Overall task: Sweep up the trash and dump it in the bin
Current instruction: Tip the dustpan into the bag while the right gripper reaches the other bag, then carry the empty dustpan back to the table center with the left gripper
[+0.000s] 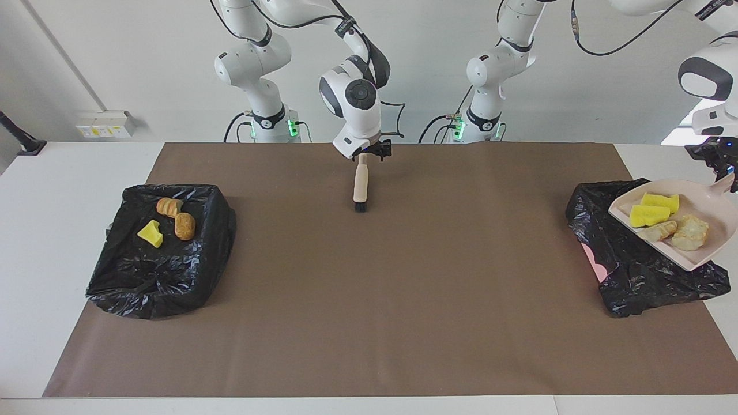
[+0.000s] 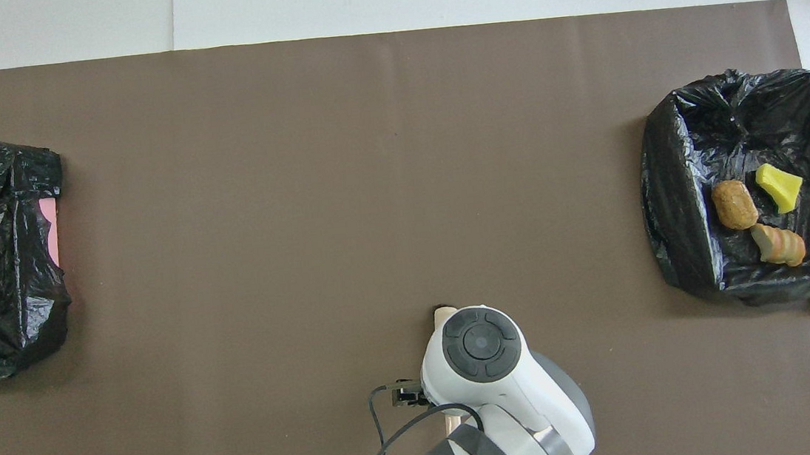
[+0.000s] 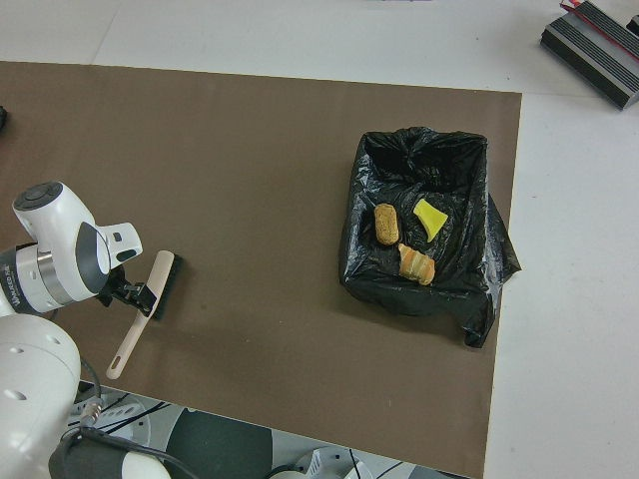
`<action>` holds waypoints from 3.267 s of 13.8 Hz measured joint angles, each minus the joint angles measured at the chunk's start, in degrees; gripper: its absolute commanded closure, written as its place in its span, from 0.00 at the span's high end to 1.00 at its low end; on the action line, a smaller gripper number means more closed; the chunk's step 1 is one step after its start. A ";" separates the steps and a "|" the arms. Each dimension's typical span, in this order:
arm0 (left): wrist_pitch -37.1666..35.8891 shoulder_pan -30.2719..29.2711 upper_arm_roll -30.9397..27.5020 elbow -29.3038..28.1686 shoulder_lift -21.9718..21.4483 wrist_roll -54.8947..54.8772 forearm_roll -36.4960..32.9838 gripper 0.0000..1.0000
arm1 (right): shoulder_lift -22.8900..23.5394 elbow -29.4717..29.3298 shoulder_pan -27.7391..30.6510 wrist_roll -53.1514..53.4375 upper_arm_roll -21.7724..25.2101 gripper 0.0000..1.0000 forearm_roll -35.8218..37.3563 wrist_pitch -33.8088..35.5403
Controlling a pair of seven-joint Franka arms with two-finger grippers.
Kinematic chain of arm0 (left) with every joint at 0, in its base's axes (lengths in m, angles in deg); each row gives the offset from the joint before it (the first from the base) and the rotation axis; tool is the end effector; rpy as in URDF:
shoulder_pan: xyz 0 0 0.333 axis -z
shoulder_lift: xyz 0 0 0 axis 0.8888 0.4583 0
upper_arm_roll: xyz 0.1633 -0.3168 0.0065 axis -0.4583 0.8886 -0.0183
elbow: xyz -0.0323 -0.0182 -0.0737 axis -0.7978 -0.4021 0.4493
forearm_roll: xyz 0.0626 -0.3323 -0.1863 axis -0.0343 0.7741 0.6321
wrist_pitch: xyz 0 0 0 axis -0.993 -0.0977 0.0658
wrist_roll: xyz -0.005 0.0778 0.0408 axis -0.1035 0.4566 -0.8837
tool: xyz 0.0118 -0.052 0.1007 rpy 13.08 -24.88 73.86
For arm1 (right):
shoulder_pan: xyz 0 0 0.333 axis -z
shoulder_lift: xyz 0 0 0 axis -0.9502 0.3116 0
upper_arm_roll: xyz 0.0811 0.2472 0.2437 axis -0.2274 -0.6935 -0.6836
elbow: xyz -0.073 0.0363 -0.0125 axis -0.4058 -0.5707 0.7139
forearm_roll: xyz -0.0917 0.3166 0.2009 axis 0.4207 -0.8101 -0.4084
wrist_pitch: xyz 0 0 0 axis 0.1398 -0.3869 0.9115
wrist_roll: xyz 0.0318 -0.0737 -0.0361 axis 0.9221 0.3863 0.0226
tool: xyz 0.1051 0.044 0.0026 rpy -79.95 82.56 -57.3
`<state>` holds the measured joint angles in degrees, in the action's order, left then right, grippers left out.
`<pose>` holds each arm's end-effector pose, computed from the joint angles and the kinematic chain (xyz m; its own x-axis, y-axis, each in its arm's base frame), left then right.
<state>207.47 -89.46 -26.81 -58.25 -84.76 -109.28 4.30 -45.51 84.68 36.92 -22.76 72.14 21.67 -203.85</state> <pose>0.5426 0.2908 0.5672 0.2565 -0.8676 -0.4261 -0.9498 -0.1444 -0.2777 0.3744 0.3417 0.3948 0.9640 -0.0336 -0.2639 -0.0470 -0.9979 -0.0447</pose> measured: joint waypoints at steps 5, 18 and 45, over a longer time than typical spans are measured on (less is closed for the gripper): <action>-1.16 0.01 0.13 0.06 0.05 0.02 -13.10 0.00 | -0.01 -5.64 10.16 -4.22 0.33 1.00 8.89 -0.42; -8.43 6.16 1.67 2.75 -1.41 0.13 -33.11 0.00 | -3.61 -23.87 24.22 -12.29 0.65 1.00 16.48 13.05; -15.12 57.83 2.85 6.89 12.52 108.61 19.53 0.00 | -7.99 -29.60 35.14 -30.94 8.10 1.00 12.17 24.14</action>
<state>192.35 -31.63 -23.97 -51.36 -72.24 -0.66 23.83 -53.50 55.08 72.06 -53.71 80.24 33.84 -179.71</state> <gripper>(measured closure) 0.683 0.000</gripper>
